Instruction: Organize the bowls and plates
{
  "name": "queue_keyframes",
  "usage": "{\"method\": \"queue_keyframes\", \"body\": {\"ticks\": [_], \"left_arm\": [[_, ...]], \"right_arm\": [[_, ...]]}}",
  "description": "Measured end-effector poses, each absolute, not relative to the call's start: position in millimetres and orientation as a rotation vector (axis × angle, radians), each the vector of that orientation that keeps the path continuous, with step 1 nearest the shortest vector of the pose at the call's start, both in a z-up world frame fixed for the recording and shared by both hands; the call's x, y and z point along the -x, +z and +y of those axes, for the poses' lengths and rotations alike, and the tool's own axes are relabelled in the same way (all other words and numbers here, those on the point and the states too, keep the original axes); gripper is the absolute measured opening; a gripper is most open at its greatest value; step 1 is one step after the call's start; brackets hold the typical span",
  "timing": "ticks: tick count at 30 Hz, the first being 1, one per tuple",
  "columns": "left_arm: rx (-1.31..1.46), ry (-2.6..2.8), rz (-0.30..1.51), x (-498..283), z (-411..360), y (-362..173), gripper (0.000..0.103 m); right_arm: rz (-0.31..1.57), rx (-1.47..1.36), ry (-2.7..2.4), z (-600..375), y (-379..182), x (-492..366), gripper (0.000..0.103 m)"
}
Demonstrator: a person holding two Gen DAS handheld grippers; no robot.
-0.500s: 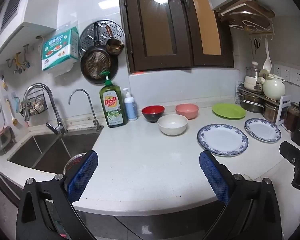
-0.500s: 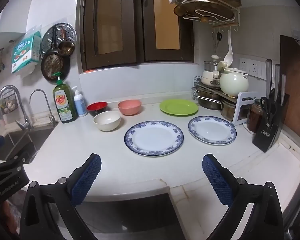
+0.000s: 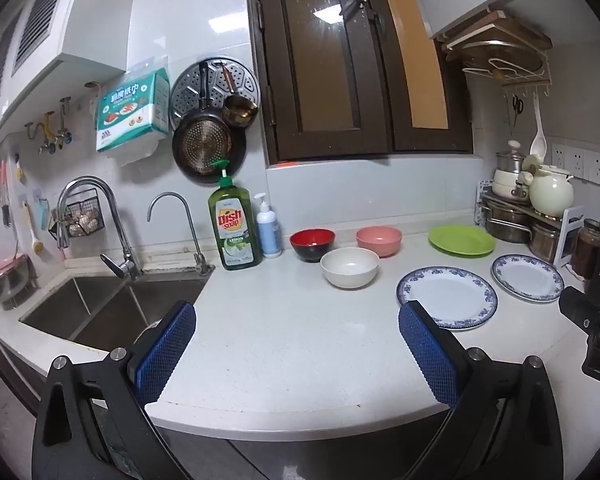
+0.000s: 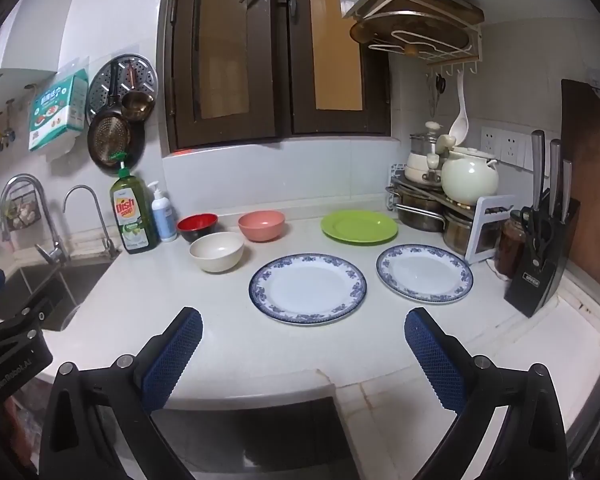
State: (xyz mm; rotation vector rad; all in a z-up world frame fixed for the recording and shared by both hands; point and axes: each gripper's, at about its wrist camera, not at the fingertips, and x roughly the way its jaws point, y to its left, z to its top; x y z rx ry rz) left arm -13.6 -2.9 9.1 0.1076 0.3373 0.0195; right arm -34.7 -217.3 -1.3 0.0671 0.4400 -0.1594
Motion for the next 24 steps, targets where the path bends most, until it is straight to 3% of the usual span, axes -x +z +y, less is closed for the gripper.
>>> {"method": "queue_keyframes", "body": {"ticks": [24], "left_arm": [[-0.107,-0.002,0.349,16.1,-11.9,11.5,0.103]], "right_arm": [[0.442,-0.076,-0.144,-223.9,-4.0,37.3,0.102]]}}
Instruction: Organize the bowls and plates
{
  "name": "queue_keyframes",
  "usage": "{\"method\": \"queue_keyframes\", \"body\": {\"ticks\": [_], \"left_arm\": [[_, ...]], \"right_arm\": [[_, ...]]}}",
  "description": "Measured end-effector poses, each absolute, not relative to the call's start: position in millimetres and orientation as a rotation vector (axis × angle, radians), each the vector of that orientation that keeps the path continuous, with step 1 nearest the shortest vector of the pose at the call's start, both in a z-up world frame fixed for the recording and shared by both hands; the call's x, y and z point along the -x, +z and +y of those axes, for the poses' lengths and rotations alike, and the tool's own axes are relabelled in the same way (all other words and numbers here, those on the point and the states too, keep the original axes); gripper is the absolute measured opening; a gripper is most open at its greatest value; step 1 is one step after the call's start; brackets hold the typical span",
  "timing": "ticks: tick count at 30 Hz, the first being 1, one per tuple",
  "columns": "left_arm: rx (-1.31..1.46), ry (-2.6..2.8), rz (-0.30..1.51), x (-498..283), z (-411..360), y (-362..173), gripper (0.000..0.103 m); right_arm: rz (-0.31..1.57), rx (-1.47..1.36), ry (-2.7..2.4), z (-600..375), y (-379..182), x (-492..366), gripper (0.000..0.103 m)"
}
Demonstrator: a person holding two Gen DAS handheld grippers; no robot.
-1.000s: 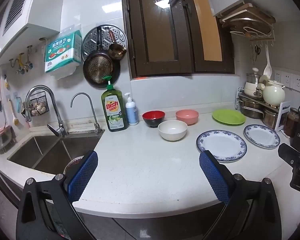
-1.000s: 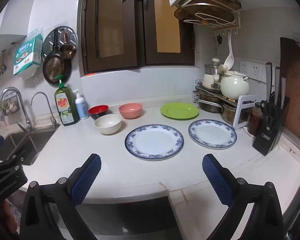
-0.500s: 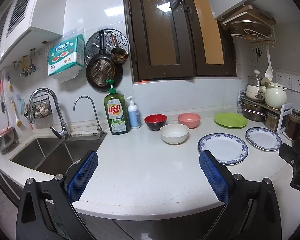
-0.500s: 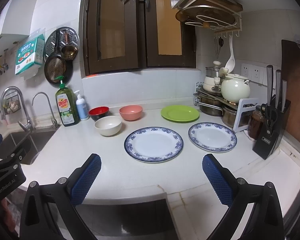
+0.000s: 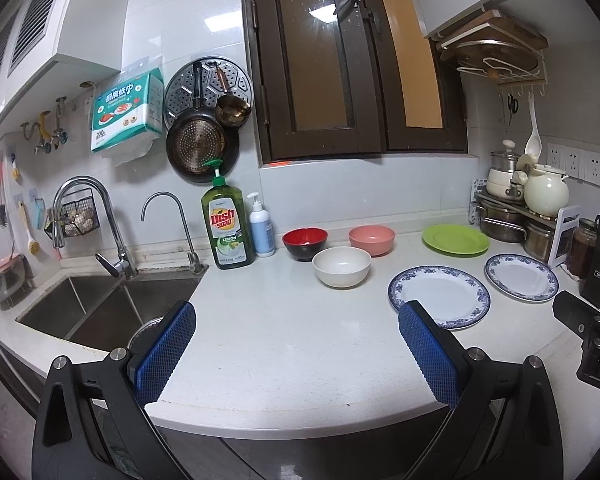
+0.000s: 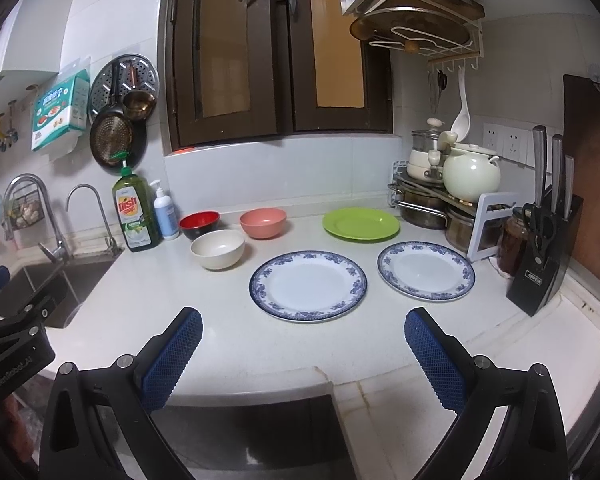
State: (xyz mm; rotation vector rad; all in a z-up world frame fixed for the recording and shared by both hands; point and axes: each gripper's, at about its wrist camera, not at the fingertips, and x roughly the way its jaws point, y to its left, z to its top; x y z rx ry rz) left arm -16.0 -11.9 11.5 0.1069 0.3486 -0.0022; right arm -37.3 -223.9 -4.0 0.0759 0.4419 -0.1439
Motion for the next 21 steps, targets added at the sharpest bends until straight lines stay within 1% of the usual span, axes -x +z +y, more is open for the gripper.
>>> {"method": "queue_keyframes", "body": {"ticks": [21], "left_arm": [[-0.097,0.011,0.324,20.2,-16.1,16.7,0.103]], "right_arm": [[0.429,-0.070,-0.139,-226.1,0.3,40.1,0.102]]}}
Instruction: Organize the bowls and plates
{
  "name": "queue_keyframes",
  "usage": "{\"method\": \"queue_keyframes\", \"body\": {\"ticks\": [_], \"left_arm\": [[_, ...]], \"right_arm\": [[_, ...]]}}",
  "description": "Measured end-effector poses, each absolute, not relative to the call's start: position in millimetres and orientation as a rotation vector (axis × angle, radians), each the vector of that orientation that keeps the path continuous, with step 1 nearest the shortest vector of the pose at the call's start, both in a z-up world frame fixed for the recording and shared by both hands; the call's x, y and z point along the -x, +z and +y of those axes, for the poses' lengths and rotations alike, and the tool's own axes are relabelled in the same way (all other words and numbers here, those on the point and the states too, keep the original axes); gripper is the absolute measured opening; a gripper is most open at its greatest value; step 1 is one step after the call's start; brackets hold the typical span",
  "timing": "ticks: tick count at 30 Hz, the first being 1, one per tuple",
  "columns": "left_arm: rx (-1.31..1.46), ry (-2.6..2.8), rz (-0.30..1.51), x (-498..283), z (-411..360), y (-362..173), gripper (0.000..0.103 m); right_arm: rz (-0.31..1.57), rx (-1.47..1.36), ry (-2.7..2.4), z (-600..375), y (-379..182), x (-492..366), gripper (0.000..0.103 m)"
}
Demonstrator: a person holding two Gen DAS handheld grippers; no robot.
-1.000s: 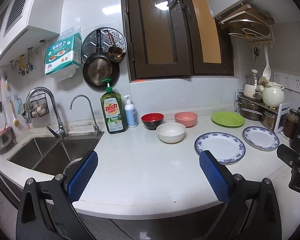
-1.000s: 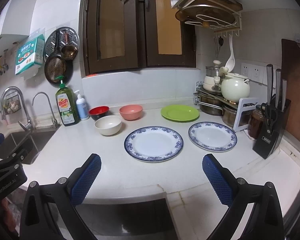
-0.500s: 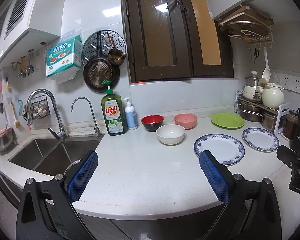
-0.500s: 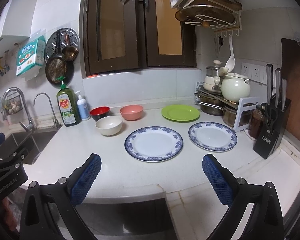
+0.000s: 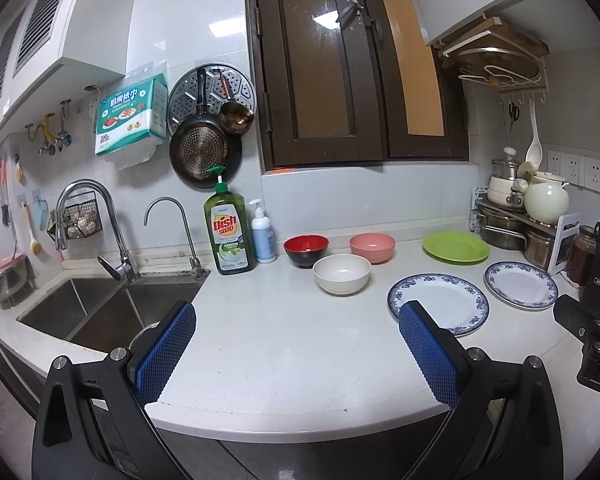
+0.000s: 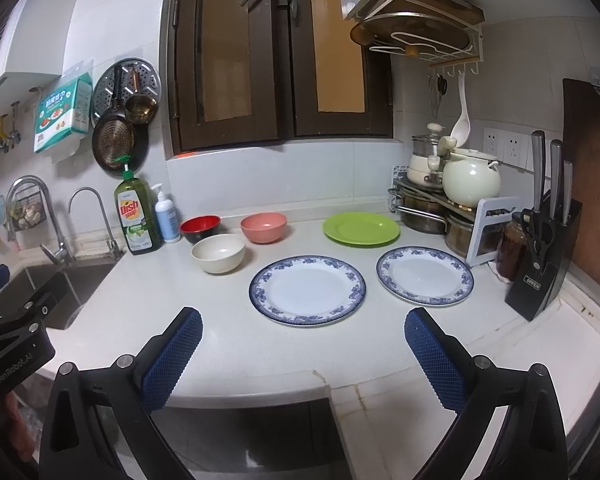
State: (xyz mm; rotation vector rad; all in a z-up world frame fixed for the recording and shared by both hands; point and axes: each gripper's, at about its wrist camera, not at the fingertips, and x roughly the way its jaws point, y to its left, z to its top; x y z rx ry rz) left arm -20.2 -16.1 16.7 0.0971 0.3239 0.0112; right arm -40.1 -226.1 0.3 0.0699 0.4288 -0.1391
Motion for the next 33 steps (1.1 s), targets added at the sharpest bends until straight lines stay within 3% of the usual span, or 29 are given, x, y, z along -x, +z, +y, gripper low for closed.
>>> {"method": "queue_keyframes", "body": {"ticks": [23,33], "left_arm": [[-0.121,0.011,0.324,10,-29,14,0.103],[-0.156,-0.035,0.398,-33,-42,4,0.103]], "right_arm": [[0.446,-0.092,-0.137,-238,-5,30,0.102],[0.484,-0.128,-0.165,-249,-13,0,0.102]]}}
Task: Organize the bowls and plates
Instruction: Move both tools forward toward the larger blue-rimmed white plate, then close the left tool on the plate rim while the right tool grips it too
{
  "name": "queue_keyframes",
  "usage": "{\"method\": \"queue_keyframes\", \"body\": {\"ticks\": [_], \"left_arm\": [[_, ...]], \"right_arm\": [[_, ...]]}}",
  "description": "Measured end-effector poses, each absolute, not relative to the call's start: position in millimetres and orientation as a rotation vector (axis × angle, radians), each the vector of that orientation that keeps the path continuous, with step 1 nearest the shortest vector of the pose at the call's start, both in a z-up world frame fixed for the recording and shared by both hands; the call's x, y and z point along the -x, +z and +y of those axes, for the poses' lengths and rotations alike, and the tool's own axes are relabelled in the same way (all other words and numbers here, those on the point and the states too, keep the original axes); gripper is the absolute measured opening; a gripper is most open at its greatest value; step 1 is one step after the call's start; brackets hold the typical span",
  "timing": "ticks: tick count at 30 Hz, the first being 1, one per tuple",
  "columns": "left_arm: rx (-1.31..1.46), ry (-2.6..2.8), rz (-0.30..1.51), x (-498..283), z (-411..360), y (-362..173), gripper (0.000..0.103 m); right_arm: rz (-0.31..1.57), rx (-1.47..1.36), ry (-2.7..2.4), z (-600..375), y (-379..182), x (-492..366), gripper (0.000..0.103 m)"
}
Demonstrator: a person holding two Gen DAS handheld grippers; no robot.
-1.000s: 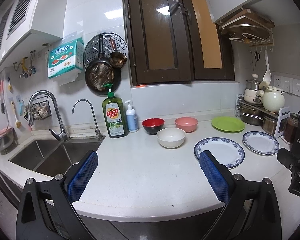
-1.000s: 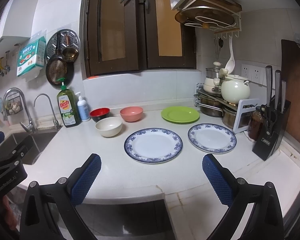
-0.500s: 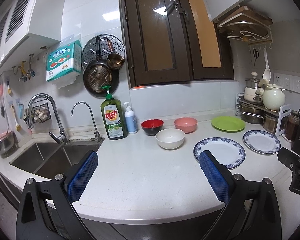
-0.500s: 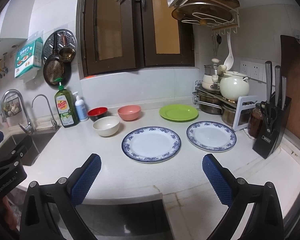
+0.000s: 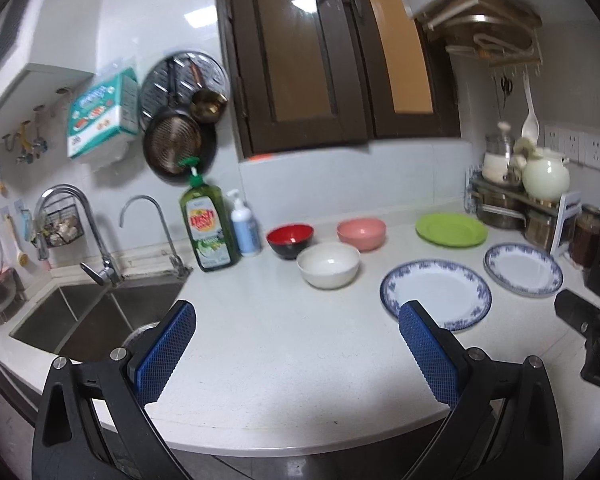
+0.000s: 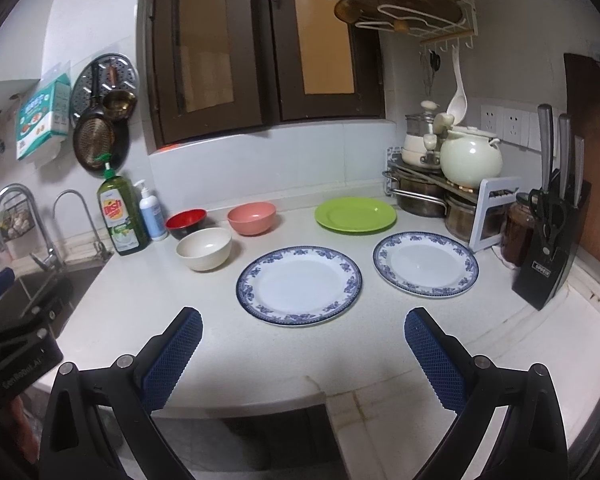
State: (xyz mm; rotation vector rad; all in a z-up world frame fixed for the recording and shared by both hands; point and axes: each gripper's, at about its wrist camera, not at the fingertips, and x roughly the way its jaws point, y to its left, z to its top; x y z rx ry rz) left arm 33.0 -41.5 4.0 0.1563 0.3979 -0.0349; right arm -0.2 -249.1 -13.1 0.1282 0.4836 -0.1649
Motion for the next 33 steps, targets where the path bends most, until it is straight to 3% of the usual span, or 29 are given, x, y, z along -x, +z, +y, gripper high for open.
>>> {"method": "queue_keyframes", "body": {"ticks": [24,33], "left_arm": [[-0.285,-0.277,0.566,-236,-92,-57,0.100],[-0.264,-0.275,0.719,-280,-131,-99,0.091]], "right_arm": [[0.678,-0.218,-0.365,-284,-67,-169,0.102],[0.784,-0.224,-0.341,-322,-103,-214,0.091]]}}
